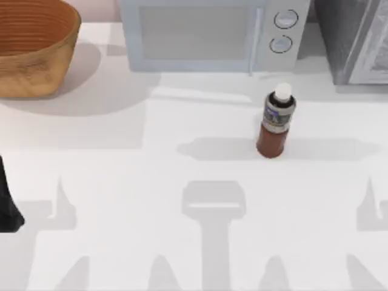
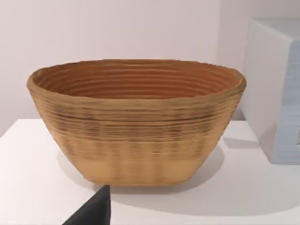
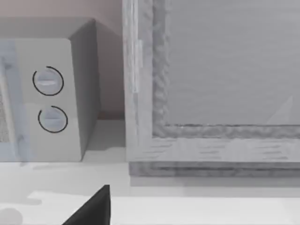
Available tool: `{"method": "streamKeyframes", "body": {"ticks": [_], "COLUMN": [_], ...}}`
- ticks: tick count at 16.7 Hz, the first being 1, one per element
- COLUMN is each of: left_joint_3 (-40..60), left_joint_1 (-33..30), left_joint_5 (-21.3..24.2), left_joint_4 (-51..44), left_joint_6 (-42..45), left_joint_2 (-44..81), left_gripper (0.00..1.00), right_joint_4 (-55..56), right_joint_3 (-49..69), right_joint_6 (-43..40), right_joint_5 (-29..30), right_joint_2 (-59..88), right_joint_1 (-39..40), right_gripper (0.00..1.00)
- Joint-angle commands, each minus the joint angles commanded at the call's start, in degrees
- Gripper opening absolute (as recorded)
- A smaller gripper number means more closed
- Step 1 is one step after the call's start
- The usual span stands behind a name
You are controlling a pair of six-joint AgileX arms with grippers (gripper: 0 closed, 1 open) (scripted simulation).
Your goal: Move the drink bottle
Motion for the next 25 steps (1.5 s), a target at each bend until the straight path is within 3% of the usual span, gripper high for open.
{"method": "streamKeyframes", "body": {"ticks": [4,8,25], "left_joint_3": [0.6,4.0,31.1], "left_joint_1": [-0.6,-4.1,-32.8], "left_joint_5": [0.1,0.4,2.8], "left_joint_4": [1.2,8.6,67.7], "left_joint_6": [0.0,0.2,0.8], "left_joint_2": [1.7,12.2,99.1], "left_gripper": [1.0,1.0,1.0], "right_joint_4": [0.0,0.0,0.0], "right_joint_3": [0.0,0.0,0.0], "right_joint_6": [0.0,0.0,0.0], "right_joint_5": [0.0,0.0,0.0], "right_joint_2": [0.0,0.0,0.0], "right_joint_1": [0.0,0.0,0.0], "right_gripper": [1.0,1.0,1.0]}}
